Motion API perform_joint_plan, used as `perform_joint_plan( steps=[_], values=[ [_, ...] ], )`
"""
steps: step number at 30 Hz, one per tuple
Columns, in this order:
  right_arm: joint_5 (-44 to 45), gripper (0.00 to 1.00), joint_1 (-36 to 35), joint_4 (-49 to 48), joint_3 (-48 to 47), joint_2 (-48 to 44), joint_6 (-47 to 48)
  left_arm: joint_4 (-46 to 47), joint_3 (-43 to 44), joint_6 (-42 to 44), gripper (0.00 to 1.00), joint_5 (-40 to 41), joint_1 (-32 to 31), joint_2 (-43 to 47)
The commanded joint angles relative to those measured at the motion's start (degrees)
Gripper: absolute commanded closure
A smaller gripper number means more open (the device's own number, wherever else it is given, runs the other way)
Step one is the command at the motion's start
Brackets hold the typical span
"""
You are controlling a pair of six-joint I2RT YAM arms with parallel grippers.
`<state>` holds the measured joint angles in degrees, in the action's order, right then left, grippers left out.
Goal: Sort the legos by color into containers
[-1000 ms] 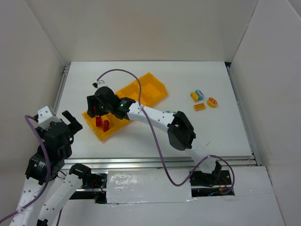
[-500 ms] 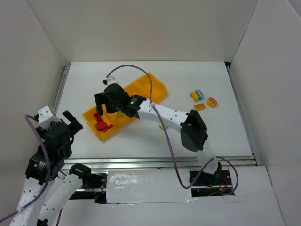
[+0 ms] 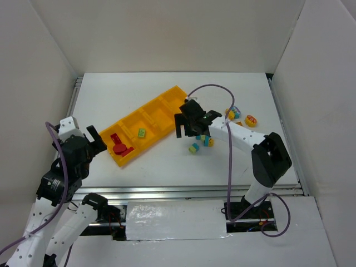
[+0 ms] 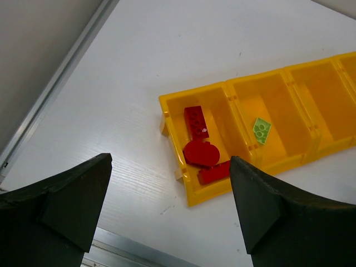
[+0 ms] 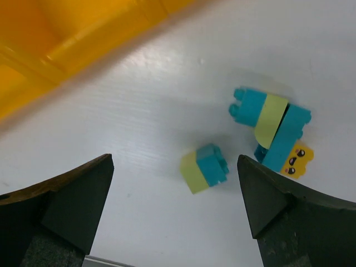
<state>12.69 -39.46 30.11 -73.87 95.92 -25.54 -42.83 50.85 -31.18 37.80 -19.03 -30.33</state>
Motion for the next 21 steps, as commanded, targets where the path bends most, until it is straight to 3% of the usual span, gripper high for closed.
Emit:
perform_joint_plan(
  steps=[1, 10, 15, 19, 21],
  values=[
    [0.8, 0.00, -0.8, 2.8, 3.7, -2.6, 4.4, 3.7, 0.0, 2.7, 0.00, -4.0, 0.3, -1.6],
    [-5.4, 0.01, 2.1, 1.4, 6.8, 2.4, 9.1, 4.7, -0.4, 4.0, 0.01, -7.3, 0.3, -4.2],
    [-7.0, 0.07, 2.5, -0.3, 6.2, 5.5, 10.2, 5.1, -0.5, 4.4, 0.00, -8.2, 0.3, -4.7],
    [-6.6, 0.33, 2.6, -0.7, 5.3, 7.3, 9.6, 5.1, -0.6, 4.5, 0.01, -8.5, 0.3, -5.4],
    [-7.3, 0.37, 2.5, -0.9, 6.0, 7.2, 9.4, 5.2, -0.6, 4.5, 0.01, -8.6, 0.3, -5.6]
  ],
)
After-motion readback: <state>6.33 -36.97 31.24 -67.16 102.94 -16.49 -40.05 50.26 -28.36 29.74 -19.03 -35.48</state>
